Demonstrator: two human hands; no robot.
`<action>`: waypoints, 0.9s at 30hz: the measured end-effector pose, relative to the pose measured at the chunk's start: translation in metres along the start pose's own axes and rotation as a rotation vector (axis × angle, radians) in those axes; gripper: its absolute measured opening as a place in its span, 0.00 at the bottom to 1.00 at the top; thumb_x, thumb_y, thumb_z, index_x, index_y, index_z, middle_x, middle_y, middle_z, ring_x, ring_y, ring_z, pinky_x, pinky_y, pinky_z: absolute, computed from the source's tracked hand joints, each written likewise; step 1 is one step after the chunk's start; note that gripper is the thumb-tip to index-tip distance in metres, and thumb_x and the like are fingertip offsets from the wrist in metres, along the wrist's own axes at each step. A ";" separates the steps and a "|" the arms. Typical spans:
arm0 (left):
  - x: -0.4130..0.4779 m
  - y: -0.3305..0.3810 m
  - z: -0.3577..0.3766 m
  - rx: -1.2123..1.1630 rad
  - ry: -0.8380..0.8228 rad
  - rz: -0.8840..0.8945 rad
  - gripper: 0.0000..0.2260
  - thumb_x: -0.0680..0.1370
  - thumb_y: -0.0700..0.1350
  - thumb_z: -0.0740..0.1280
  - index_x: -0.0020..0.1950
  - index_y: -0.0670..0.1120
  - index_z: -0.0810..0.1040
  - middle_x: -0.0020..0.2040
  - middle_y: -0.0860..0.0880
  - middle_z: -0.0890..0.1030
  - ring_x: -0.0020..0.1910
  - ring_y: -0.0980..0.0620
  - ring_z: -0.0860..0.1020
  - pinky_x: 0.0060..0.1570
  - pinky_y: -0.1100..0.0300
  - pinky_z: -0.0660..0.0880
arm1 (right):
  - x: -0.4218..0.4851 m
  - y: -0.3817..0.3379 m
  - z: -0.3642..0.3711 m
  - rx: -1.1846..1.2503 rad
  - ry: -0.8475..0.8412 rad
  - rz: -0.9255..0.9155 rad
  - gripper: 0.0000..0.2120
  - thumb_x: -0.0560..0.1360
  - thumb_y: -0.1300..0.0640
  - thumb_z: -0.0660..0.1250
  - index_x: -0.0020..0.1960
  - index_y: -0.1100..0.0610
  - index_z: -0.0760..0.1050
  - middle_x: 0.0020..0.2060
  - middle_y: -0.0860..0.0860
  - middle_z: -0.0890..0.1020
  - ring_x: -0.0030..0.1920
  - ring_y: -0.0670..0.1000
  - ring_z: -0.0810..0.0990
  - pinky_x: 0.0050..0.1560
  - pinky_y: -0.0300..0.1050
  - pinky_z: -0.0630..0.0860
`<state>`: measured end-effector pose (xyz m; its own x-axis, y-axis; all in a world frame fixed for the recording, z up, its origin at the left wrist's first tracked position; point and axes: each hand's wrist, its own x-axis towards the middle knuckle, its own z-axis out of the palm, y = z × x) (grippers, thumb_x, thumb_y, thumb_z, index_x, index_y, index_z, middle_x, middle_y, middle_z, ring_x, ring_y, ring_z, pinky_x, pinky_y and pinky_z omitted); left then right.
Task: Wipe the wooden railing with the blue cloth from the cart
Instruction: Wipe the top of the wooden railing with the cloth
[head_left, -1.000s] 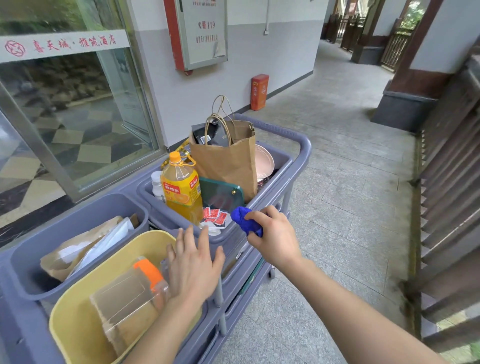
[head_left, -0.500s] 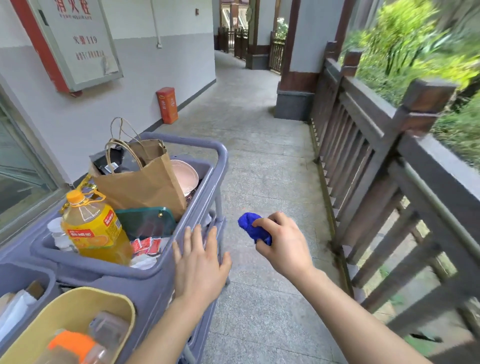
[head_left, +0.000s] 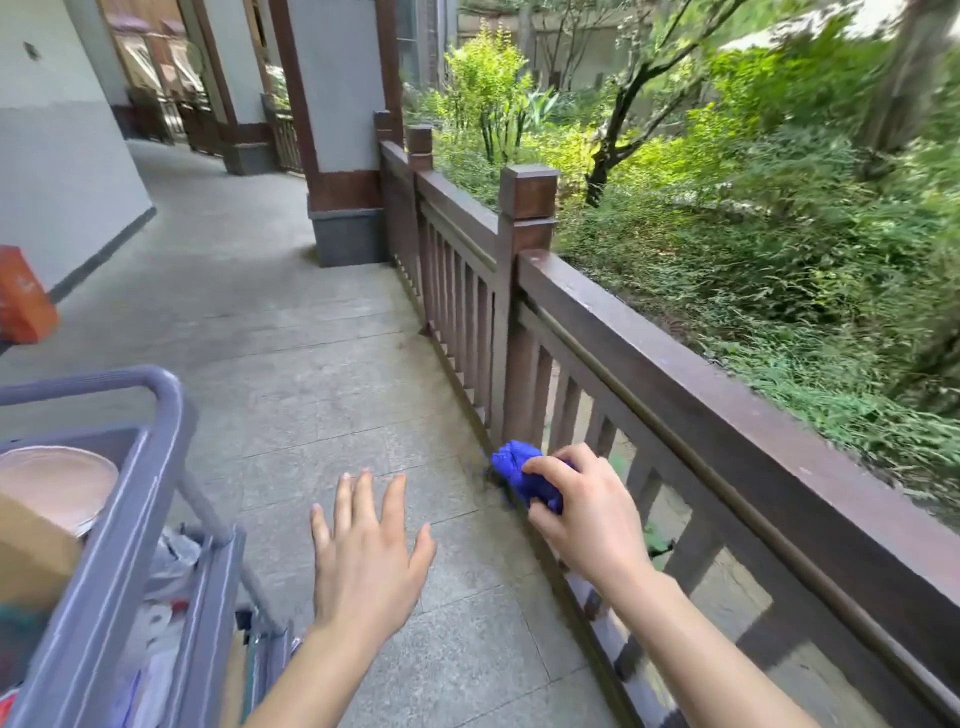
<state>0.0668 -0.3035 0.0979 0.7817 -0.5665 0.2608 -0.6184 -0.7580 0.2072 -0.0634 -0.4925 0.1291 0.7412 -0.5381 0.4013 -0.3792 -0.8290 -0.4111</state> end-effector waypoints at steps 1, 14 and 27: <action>0.007 0.014 0.004 -0.006 -0.013 0.031 0.28 0.78 0.58 0.58 0.75 0.47 0.68 0.76 0.38 0.67 0.77 0.37 0.60 0.73 0.33 0.58 | 0.000 0.013 -0.009 -0.004 0.026 0.030 0.14 0.67 0.55 0.70 0.52 0.44 0.77 0.48 0.48 0.76 0.44 0.55 0.73 0.36 0.48 0.74; 0.065 0.201 0.049 -0.167 -0.059 0.428 0.33 0.75 0.62 0.48 0.76 0.49 0.67 0.76 0.40 0.68 0.77 0.39 0.60 0.74 0.34 0.59 | -0.019 0.147 -0.102 -0.118 0.238 0.277 0.15 0.67 0.55 0.72 0.52 0.43 0.77 0.49 0.46 0.76 0.46 0.54 0.75 0.39 0.50 0.76; 0.107 0.329 0.085 -0.331 -0.070 0.985 0.27 0.77 0.56 0.58 0.72 0.44 0.72 0.72 0.37 0.72 0.75 0.36 0.65 0.71 0.35 0.65 | -0.062 0.214 -0.153 -0.306 0.503 0.600 0.18 0.66 0.58 0.74 0.54 0.46 0.79 0.48 0.45 0.76 0.47 0.54 0.75 0.42 0.49 0.75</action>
<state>-0.0458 -0.6409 0.1141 -0.0847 -0.9119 0.4016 -0.9681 0.1707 0.1835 -0.2750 -0.6594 0.1413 0.0580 -0.8444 0.5326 -0.8176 -0.3463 -0.4600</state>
